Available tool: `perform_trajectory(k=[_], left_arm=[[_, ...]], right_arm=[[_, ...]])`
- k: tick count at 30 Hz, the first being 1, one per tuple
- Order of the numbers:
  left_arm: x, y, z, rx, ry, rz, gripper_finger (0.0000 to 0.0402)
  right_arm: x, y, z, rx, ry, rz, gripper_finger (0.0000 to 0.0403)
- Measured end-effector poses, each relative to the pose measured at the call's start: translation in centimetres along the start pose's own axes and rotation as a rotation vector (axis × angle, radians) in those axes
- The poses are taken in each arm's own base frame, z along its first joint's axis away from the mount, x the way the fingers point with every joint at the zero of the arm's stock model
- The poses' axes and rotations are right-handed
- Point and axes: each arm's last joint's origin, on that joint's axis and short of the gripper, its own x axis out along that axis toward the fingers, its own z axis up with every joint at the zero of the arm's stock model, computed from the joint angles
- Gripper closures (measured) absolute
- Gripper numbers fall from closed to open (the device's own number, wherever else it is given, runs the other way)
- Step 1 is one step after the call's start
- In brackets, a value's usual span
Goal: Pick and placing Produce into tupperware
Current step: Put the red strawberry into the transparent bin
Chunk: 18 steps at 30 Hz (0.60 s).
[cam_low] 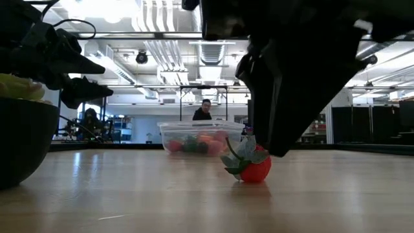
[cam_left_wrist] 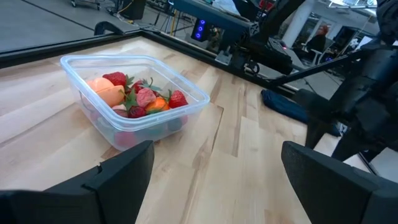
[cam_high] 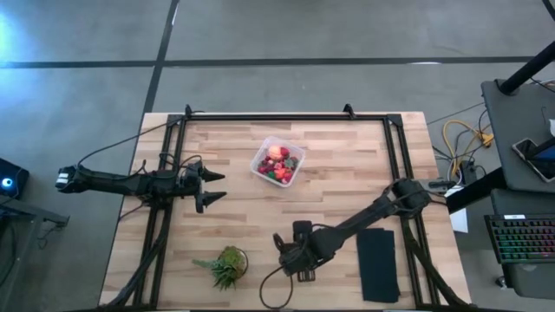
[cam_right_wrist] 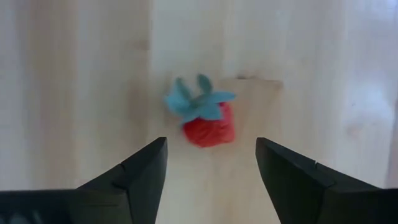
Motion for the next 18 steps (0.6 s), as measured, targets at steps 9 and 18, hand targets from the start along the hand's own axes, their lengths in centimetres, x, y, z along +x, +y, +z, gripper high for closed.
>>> perform_trajectory(k=[9,18], left_arm=[[0.0,0.0,0.0,0.000,-0.001,0.000,0.0063],[0.0,0.0,0.0,0.000,0.001,0.000,0.0063]], right_arm=[[1.2,0.0,-0.1,-0.047,-0.035,-0.024,0.0163],[1.7,-0.1,0.2,-0.054,-0.082,-0.009,0.0171]])
